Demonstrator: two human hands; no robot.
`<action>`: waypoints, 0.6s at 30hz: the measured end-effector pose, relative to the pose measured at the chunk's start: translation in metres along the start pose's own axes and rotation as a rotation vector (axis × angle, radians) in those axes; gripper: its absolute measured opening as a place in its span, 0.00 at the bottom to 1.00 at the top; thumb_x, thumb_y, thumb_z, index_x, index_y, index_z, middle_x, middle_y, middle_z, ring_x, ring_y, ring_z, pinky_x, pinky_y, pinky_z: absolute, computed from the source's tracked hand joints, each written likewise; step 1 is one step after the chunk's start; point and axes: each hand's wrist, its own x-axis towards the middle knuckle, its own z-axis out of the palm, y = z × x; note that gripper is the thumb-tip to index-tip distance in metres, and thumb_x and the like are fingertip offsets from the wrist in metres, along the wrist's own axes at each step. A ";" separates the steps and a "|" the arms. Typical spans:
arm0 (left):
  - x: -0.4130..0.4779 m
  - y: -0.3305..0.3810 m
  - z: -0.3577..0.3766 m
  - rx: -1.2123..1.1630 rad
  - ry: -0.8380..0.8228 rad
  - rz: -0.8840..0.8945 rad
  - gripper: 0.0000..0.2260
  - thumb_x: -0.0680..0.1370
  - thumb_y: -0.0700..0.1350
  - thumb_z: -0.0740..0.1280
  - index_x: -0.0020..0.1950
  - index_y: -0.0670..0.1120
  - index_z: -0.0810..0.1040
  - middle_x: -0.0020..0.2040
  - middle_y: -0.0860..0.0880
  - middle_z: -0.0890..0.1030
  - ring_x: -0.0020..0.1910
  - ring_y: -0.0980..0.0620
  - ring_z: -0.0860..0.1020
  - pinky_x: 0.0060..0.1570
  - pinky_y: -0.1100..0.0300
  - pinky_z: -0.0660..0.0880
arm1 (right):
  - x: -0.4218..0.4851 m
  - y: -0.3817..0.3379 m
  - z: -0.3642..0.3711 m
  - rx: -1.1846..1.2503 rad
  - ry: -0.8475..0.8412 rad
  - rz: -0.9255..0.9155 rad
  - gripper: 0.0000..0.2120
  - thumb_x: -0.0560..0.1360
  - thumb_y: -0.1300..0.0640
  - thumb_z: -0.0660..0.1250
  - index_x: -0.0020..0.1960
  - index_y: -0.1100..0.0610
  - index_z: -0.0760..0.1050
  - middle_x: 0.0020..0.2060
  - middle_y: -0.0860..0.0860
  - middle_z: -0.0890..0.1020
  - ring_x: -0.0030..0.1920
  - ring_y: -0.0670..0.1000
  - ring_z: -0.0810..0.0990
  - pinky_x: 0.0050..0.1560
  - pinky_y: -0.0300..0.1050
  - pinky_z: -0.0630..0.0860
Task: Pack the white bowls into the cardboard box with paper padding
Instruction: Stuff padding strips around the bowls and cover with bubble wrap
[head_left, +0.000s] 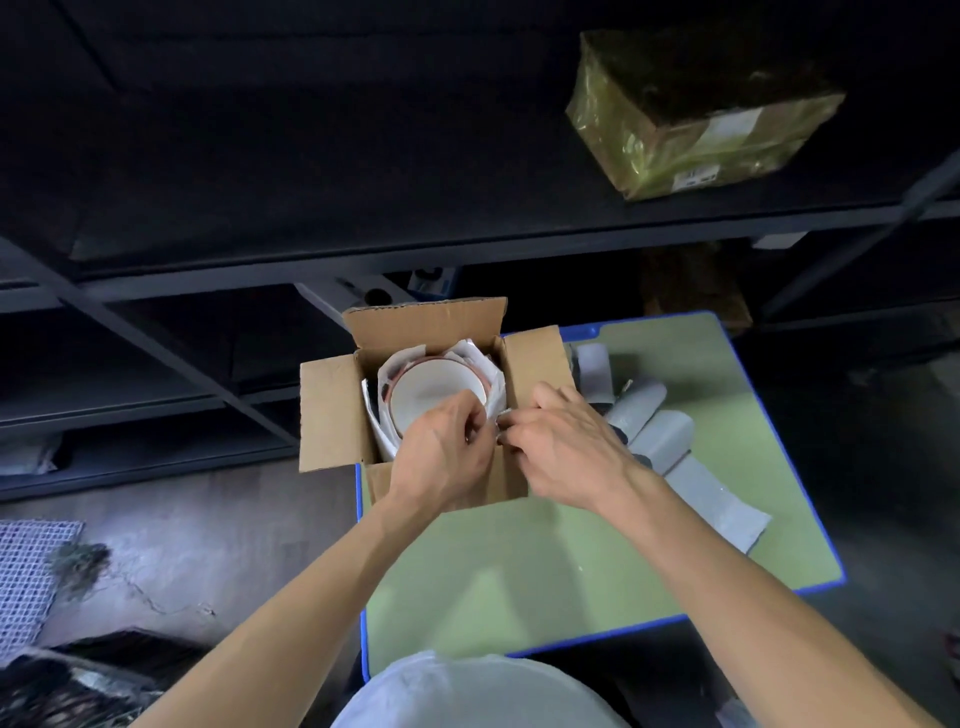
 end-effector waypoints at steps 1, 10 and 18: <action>0.000 0.000 0.000 0.004 0.002 -0.004 0.08 0.76 0.47 0.66 0.39 0.46 0.70 0.32 0.51 0.75 0.31 0.48 0.72 0.31 0.52 0.69 | 0.001 0.000 -0.001 -0.007 -0.014 0.004 0.12 0.76 0.56 0.60 0.53 0.49 0.81 0.52 0.41 0.81 0.55 0.51 0.66 0.53 0.47 0.63; -0.007 0.000 -0.006 -0.019 -0.007 0.081 0.11 0.79 0.49 0.67 0.41 0.47 0.70 0.35 0.53 0.75 0.33 0.51 0.71 0.32 0.55 0.68 | -0.013 0.003 -0.005 0.039 0.043 -0.011 0.15 0.81 0.46 0.56 0.55 0.48 0.80 0.54 0.40 0.79 0.56 0.51 0.67 0.55 0.48 0.62; -0.026 -0.008 -0.013 0.024 0.041 0.176 0.05 0.79 0.46 0.67 0.44 0.50 0.73 0.40 0.56 0.75 0.42 0.53 0.72 0.40 0.53 0.73 | -0.048 0.026 -0.014 0.239 0.195 0.032 0.12 0.81 0.55 0.63 0.59 0.53 0.83 0.57 0.43 0.82 0.57 0.50 0.75 0.58 0.45 0.74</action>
